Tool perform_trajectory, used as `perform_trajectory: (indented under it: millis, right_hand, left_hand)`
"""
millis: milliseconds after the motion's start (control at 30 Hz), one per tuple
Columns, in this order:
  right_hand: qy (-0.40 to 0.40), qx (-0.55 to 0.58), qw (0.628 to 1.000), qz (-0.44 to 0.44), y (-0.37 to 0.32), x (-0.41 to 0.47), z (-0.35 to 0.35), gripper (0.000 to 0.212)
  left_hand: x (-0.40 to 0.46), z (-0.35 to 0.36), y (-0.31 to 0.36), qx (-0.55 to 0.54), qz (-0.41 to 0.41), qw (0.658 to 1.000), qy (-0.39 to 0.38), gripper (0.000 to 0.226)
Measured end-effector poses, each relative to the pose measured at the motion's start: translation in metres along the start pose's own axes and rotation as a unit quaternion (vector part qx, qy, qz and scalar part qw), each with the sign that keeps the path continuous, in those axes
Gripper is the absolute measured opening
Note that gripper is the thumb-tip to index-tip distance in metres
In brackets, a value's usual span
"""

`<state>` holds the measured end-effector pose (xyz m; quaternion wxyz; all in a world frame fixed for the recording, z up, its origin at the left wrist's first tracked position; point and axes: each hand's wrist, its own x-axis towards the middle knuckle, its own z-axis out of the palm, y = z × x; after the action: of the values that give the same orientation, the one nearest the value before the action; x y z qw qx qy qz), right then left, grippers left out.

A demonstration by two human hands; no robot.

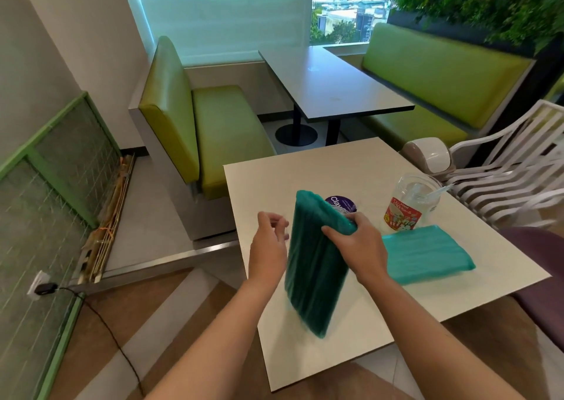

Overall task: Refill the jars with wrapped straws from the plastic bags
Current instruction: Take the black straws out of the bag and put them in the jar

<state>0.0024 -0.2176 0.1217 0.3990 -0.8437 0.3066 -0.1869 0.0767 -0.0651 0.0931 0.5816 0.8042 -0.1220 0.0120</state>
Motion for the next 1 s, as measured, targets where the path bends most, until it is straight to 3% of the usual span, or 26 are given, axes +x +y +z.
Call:
perform_trajectory:
  millis: [100,300,467,600,700,767,833,1000]
  right_hand:
    - [0.016,0.011,1.0,0.012,-0.014,0.0,0.005,0.037]
    - [0.03,0.022,0.999,0.017,-0.034,0.002,0.014,0.038]
    - [0.013,0.068,0.998,0.001,-0.044,0.005,0.017,0.038]
    - [-0.085,0.219,0.972,-0.001,-0.052,-0.002,0.017,0.036]
    - [-0.103,0.244,0.964,-0.009,-0.041,0.0,0.019,0.032]
    - [-0.089,0.2,0.975,-0.033,-0.027,0.006,0.022,0.044]
    - [-0.127,0.193,0.972,-0.033,-0.017,0.008,0.023,0.064]
    - [-0.294,0.293,0.909,0.042,0.0,0.01,0.02,0.088]
  left_hand:
    - [-0.018,0.015,-0.006,0.037,-0.007,0.999,-0.027,0.006]
    - [-0.037,0.023,-0.005,-0.035,-0.018,0.993,-0.112,0.007]
    - [-0.046,0.02,-0.008,-0.027,-0.037,0.979,-0.198,0.084]
    - [-0.038,0.014,-0.003,-0.048,-0.072,0.989,-0.119,0.066]
    - [-0.025,-0.004,-0.002,-0.12,-0.145,0.979,-0.077,0.058]
    - [-0.02,-0.017,-0.005,-0.183,-0.185,0.963,-0.07,0.063]
    - [-0.017,-0.026,-0.009,-0.25,-0.207,0.943,-0.069,0.07]
    - [-0.009,-0.033,-0.012,-0.334,-0.257,0.902,-0.092,0.069]
